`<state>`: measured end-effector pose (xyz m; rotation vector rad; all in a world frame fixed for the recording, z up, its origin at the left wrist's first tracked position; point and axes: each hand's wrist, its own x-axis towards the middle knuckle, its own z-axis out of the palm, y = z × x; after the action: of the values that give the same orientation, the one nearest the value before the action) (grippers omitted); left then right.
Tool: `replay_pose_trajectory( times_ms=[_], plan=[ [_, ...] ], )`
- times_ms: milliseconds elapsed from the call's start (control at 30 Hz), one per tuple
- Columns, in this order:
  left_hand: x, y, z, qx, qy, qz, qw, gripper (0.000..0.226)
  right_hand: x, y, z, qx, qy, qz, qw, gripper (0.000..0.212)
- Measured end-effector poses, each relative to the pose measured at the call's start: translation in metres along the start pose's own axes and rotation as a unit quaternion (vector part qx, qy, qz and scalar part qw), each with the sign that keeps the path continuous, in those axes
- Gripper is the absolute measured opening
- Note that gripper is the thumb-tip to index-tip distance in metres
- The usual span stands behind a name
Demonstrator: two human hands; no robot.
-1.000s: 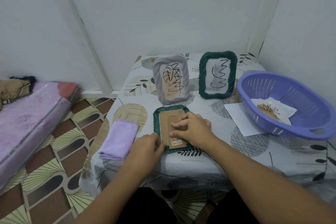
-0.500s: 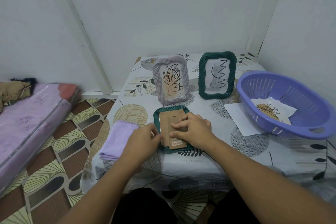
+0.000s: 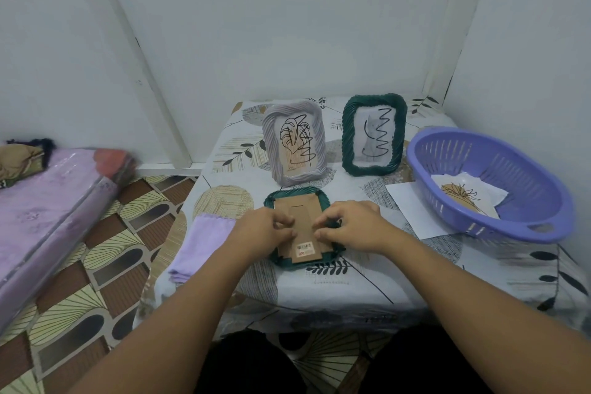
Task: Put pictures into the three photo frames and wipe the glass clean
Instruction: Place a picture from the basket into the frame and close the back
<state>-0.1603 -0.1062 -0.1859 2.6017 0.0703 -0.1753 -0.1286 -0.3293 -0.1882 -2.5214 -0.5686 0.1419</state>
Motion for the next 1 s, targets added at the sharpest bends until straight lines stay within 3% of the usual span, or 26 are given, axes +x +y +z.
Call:
replay_pose_trajectory(
  times_ms=[300,600,1000],
  plan=[
    [0.002,0.008,-0.002,0.068,-0.034,-0.013,0.997,0.061,0.003,-0.001,-0.022,-0.035,-0.132,-0.003,0.991,0.023],
    [0.007,0.014,-0.003,0.080,-0.040,-0.023,0.996,0.059,0.003,0.002,-0.020,-0.017,-0.154,-0.002,0.988,0.025],
    [0.007,0.013,-0.001,0.077,-0.042,-0.025,0.996,0.057,-0.005,0.000,-0.010,0.004,-0.117,-0.024,0.993,0.018]
  ],
)
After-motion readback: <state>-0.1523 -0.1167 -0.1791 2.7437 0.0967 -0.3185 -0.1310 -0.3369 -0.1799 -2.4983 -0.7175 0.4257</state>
